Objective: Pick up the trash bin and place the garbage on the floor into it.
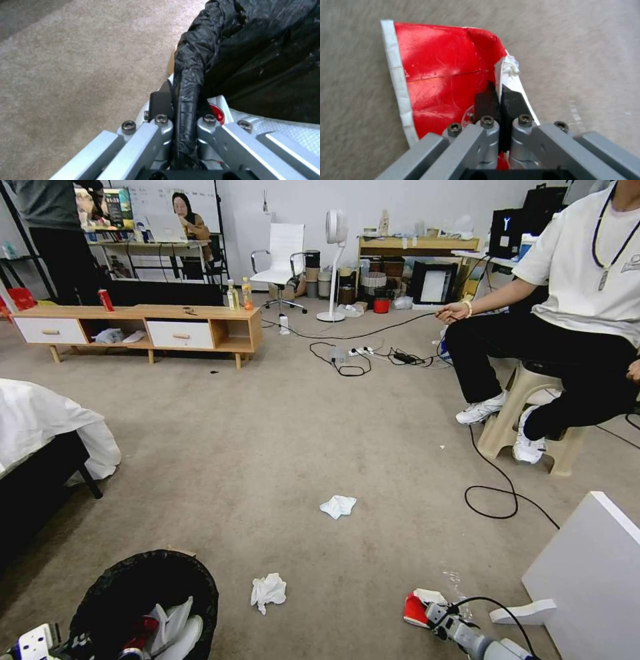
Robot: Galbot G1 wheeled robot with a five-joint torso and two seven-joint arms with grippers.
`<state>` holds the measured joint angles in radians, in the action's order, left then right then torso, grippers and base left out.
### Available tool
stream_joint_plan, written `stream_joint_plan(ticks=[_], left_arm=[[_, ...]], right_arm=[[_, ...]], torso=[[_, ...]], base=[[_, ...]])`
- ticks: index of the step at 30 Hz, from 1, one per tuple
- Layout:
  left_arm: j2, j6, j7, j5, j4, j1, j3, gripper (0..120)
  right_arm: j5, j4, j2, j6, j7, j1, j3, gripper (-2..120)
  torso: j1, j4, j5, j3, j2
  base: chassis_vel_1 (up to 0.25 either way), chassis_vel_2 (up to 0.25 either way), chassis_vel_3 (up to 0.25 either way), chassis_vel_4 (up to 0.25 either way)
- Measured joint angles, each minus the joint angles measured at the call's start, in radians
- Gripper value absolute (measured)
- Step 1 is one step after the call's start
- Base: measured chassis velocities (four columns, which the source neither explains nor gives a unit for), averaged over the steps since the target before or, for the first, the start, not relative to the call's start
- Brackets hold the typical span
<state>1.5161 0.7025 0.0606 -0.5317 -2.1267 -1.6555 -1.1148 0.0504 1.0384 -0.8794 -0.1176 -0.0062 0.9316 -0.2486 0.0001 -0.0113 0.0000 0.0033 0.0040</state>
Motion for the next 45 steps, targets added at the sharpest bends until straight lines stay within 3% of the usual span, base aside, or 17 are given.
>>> stream_joint_plan(ticks=[6,19,25,34,39,45], left_arm=[[-0.004,0.004,0.001,-0.001,-0.009,0.001,0.001,3],[-0.016,0.018,0.005,-0.024,-0.046,0.000,-0.008,3],[-0.022,0.024,0.008,-0.041,-0.069,-0.003,-0.004,3],[-0.038,0.031,0.010,-0.049,-0.089,-0.011,0.008,3],[-0.060,0.033,0.023,-0.087,-0.106,-0.008,0.004,3],[-0.077,0.033,0.034,-0.121,-0.129,-0.013,0.004,3]], right_arm=[[0.136,0.241,0.075,0.050,0.052,0.049,0.059,0],[0.278,0.493,0.162,0.100,0.090,0.046,0.161,0],[0.441,0.744,0.197,0.165,0.122,0.014,0.213,0],[0.627,0.931,0.181,0.191,0.167,-0.130,0.138,0],[0.821,1.030,0.108,0.197,0.225,-0.324,-0.011,0],[0.947,1.087,0.053,0.222,0.266,-0.436,-0.124,0]], torso=[[0.000,0.0005,0.0000,0.000,0.000],[0.000,0.0003,0.0000,0.000,0.000],[0.000,0.0005,-0.0001,0.000,0.000],[0.000,0.0004,-0.0002,0.000,0.000],[0.000,0.0007,0.0001,0.000,0.000],[0.000,0.0005,-0.0001,0.000,0.000]], base=[[0.000,0.000,0.000,0.000],[0.000,0.000,0.000,0.000],[0.000,0.000,0.000,0.000],[0.000,0.000,0.000,0.000],[0.000,0.000,0.000,0.000],[0.000,0.000,0.000,0.000]])
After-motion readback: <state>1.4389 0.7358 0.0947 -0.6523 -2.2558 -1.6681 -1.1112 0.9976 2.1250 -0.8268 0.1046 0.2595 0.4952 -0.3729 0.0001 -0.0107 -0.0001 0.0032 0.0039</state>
